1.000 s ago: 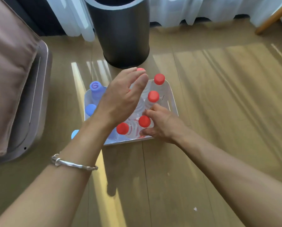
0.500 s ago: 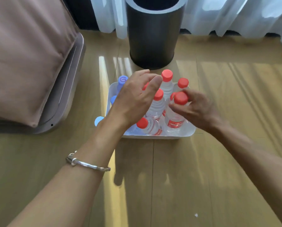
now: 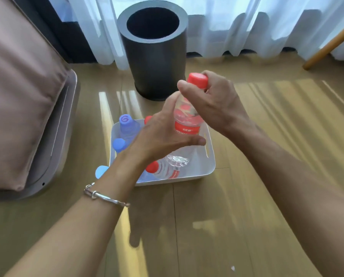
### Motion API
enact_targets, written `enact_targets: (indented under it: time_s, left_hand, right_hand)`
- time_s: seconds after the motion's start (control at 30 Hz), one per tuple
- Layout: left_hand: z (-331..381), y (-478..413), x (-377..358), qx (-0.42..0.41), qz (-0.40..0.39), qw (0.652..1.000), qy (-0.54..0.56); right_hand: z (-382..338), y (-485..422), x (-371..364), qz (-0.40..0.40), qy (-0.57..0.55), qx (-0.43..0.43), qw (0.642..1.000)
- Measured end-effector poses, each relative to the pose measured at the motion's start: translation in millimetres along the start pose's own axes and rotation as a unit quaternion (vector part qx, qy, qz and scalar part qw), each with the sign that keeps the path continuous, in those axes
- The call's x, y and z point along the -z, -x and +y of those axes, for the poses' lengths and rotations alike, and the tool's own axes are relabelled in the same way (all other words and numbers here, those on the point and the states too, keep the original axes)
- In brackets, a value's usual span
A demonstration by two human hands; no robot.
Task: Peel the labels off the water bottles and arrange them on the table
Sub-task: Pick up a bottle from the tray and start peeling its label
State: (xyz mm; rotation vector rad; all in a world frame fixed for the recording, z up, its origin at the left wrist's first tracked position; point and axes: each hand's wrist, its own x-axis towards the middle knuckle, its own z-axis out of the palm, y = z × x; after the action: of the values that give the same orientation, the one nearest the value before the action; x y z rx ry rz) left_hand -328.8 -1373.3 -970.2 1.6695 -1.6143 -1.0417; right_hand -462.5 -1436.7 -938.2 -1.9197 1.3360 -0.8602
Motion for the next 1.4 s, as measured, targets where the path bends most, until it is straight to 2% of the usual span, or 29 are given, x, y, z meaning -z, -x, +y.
enact_targets:
  time_s: [0.1, 0.23, 0.33, 0.4, 0.47, 0.53, 0.7, 0.83, 0.93, 1.03, 1.13, 1.23, 1.3, 1.4]
  left_hand:
    - [1, -6, 3, -0.012, 0.012, 0.997, 0.069]
    - [2, -11, 14, -0.02, 0.024, 0.985, 0.17]
    - [-4, -12, 25, -0.008, 0.041, 0.972, 0.233]
    - [-11, -12, 32, -0.01, 0.045, 0.964, 0.262]
    - [-15, -12, 35, -0.013, 0.045, 0.957, 0.287]
    - [-17, -11, 35, -0.013, 0.041, 0.954, 0.298]
    - [-11, -5, 28, -0.02, 0.015, 0.94, 0.341]
    - [-3, -4, 29, -0.026, -0.016, 0.924, 0.381]
    - [-1, -1, 29, -0.026, -0.015, 0.928, 0.372]
    - [-2, 1, 27, -0.045, 0.041, 0.96, 0.273]
    - [4, 2, 25, -0.052, 0.077, 0.973, 0.211]
    - [7, 4, 27, -0.043, 0.092, 0.973, 0.208]
    - [5, 5, 32, -0.024, 0.104, 0.969, 0.222]
    - [2, 7, 35, -0.02, 0.075, 0.958, 0.274]
  right_hand:
    - [-5, -2, 5, -0.001, -0.036, 0.001, 0.999]
    - [2, 0, 7, -0.085, -0.228, -0.059, 0.968]
    - [15, 4, 3, -0.091, -0.212, -0.073, 0.97]
    - [21, 8, -3, -0.135, -0.196, -0.074, 0.968]
    - [22, 13, -8, -0.17, -0.205, -0.076, 0.961]
    - [23, 16, -13, -0.166, -0.234, -0.085, 0.954]
    - [24, 24, -15, -0.196, -0.339, -0.132, 0.911]
    - [21, 26, -12, -0.24, -0.382, -0.127, 0.883]
    - [22, 29, -12, -0.234, -0.38, -0.106, 0.889]
    - [18, 34, -16, -0.17, -0.37, -0.069, 0.91]
    - [16, 37, -20, -0.105, -0.316, -0.043, 0.942]
    - [14, 39, -22, -0.082, -0.285, -0.047, 0.954]
    - [10, 38, -22, -0.089, -0.291, -0.041, 0.952]
    - [2, 34, -24, -0.111, -0.317, -0.066, 0.939]
